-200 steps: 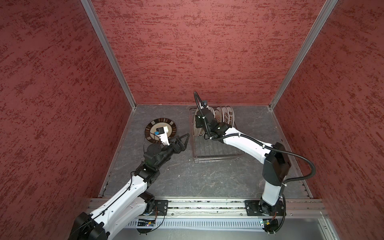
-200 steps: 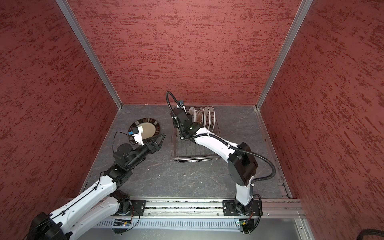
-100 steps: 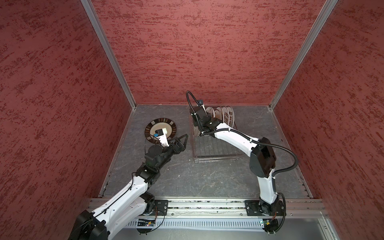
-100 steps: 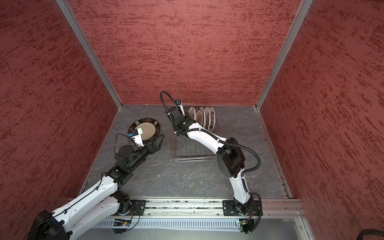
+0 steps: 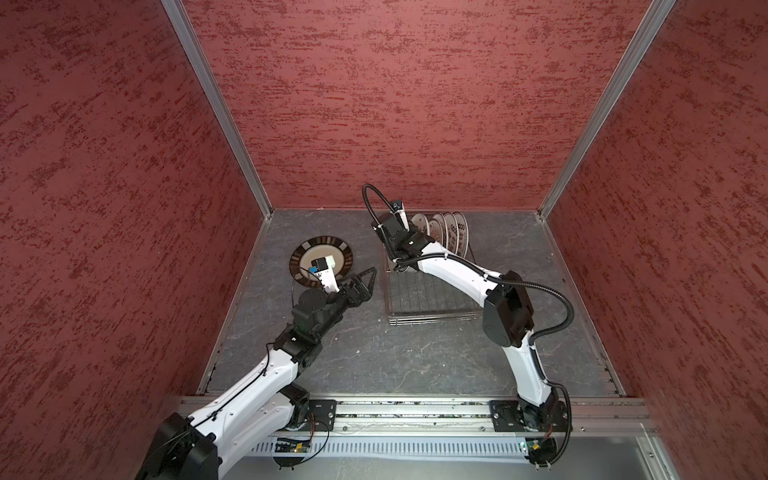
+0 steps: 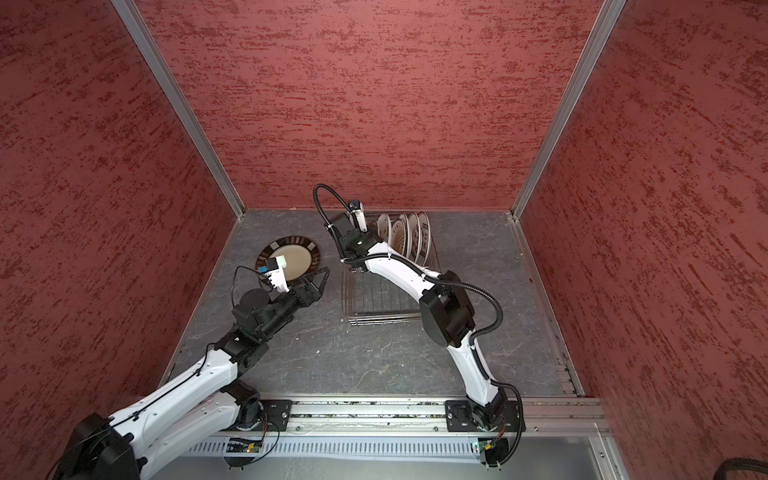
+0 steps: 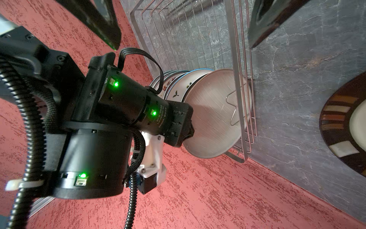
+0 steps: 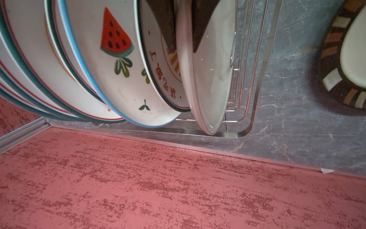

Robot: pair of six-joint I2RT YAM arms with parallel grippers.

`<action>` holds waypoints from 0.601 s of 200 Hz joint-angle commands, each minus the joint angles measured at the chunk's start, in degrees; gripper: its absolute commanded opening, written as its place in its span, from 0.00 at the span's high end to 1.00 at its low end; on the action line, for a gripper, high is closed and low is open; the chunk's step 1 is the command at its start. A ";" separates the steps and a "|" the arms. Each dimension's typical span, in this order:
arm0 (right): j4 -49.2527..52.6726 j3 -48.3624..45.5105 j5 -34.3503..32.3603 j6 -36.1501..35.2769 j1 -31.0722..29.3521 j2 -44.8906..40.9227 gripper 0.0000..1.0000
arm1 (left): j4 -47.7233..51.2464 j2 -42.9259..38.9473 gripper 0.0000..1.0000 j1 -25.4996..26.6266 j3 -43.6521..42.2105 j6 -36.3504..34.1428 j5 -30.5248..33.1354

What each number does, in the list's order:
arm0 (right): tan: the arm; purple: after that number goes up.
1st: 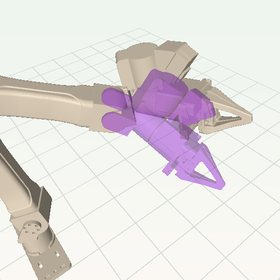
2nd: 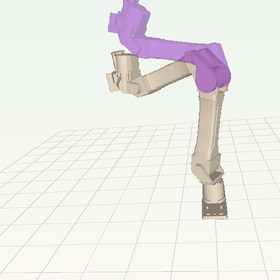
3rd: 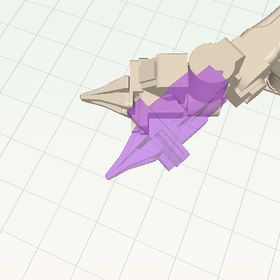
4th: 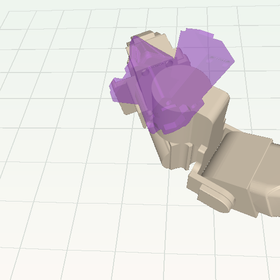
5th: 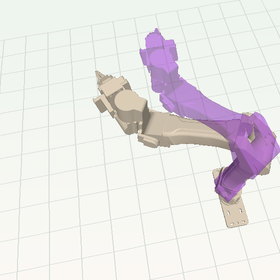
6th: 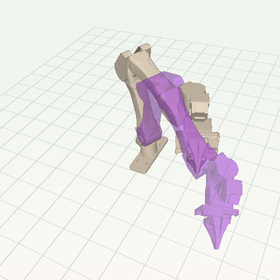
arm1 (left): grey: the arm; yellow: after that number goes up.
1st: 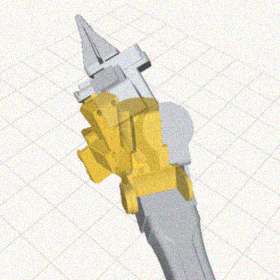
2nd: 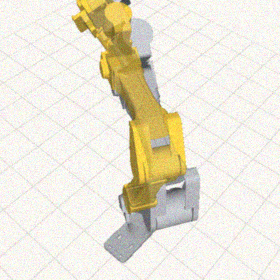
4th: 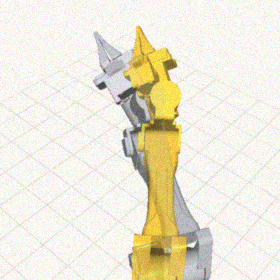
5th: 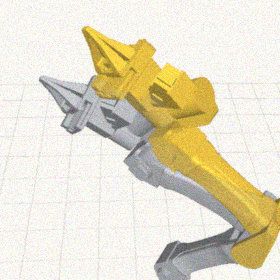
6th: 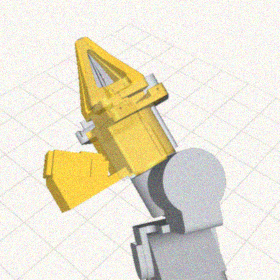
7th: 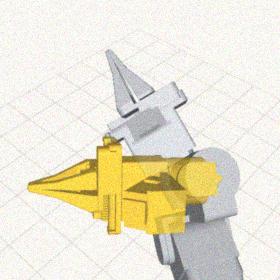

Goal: Unload the plates from the dish rack
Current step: 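Lift the plain white plate up out of the rack with the right gripper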

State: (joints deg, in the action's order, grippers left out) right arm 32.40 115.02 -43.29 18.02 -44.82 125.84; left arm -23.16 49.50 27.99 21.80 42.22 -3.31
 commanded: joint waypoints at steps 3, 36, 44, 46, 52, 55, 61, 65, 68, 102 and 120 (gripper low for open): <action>1.57 3.06 -2.59 -0.86 -0.77 1.63 0.88 | -0.10 -0.65 0.01 0.23 -0.59 -0.05 1.24; 1.22 5.89 -5.36 -3.45 -1.56 2.69 0.95 | 0.86 -0.72 0.01 0.07 -0.44 -0.58 1.99; 1.31 6.81 -6.02 -4.18 -1.75 2.96 0.96 | 1.37 -0.79 0.01 0.01 -0.21 -0.80 1.93; 1.34 7.00 -6.19 -4.41 -1.83 3.04 0.96 | 1.52 -0.80 0.01 -0.03 -0.19 -0.88 1.91; 1.40 7.51 -6.74 -4.97 -1.98 3.06 0.97 | 1.87 -1.01 0.01 -0.04 -0.09 -1.12 1.91; 1.39 7.80 -7.19 -5.18 -2.09 3.09 0.97 | 2.03 -1.04 0.01 -0.04 -0.02 -1.21 1.99; 1.35 8.21 -7.85 -5.71 -2.19 3.07 0.99 | 2.21 -1.26 0.00 -0.04 -0.05 -1.34 2.07; 1.33 8.49 -8.22 -6.06 -2.28 3.01 1.00 | 2.31 -1.45 0.01 -0.04 -0.05 -1.43 2.16; 1.25 8.69 -8.48 -6.33 -2.29 3.02 1.00 | 2.40 -1.51 0.01 -0.12 -0.09 -1.49 2.24; 0.43 9.20 -10.23 -8.37 -2.54 1.57 1.00 | 2.68 -2.25 0.00 -0.30 -0.17 -1.91 2.00; -0.56 8.99 -11.00 -9.58 -2.72 0.58 1.00 | 2.68 -2.14 0.01 -0.30 -0.09 -1.85 1.91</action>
State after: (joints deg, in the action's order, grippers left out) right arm 34.61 121.01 -48.66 11.22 -47.07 129.25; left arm -20.97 47.86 27.92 21.80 41.52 -1.45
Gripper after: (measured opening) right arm 0.117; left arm 0.994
